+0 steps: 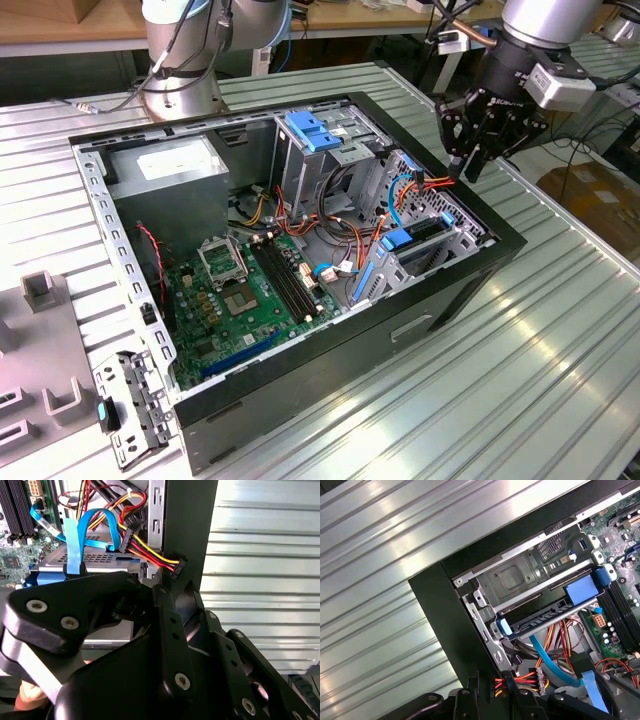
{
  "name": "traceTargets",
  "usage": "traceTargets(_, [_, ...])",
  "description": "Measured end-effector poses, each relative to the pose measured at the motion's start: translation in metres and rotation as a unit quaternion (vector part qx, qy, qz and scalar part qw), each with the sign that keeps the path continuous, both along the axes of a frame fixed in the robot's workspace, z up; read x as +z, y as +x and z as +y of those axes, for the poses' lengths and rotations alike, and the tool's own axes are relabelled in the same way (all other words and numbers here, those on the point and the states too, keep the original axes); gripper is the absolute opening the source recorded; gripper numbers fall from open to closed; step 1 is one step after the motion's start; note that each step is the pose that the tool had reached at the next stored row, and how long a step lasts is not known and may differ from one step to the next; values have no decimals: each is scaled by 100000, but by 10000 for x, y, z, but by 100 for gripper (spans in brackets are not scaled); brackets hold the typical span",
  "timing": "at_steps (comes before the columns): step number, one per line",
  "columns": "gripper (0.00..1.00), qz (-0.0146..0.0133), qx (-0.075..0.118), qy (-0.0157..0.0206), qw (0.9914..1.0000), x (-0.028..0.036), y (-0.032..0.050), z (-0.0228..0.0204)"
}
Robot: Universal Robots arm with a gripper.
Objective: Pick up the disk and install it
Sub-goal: 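Insert the first disk wire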
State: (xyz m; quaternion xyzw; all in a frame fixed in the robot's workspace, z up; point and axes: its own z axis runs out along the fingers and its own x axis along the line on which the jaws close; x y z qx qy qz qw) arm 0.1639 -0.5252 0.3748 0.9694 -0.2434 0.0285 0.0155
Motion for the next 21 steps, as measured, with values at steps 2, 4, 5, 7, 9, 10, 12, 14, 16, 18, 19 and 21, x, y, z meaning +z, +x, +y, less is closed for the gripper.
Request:
traceTargets(2, [32, 1, -6, 38, 100000, -30, 0, 38])
traceTargets(4, [32, 0, -4, 36, 100000, -56, 0, 41])
traceTargets(5, [32, 0, -4, 30, 100000, -67, 0, 41])
traceTargets(7, [32, -2, -3, 19, 100000, -72, 0, 41])
traceTargets(9, [24, -16, -3, 20, 100000, -72, 0, 41])
traceTargets(10, [24, -15, -2, 37, 100000, -66, 0, 41])
traceTargets(12, [16, -14, -1, 32, 100000, -32, 0, 41])
traceTargets(14, [16, -13, -1, 24, 100000, -11, 0, 41])
traceTargets(16, [16, -13, -3, 9, 100000, -10, 0, 41])
traceTargets(18, [16, -14, -1726, -38, 99985, -11, 0, 41])
traceTargets(19, [16, -14, -2480, -35, 99969, -12, 0, 41])
traceTargets(21, [16, -14, -4216, -43, 99911, -14, 0, 41])
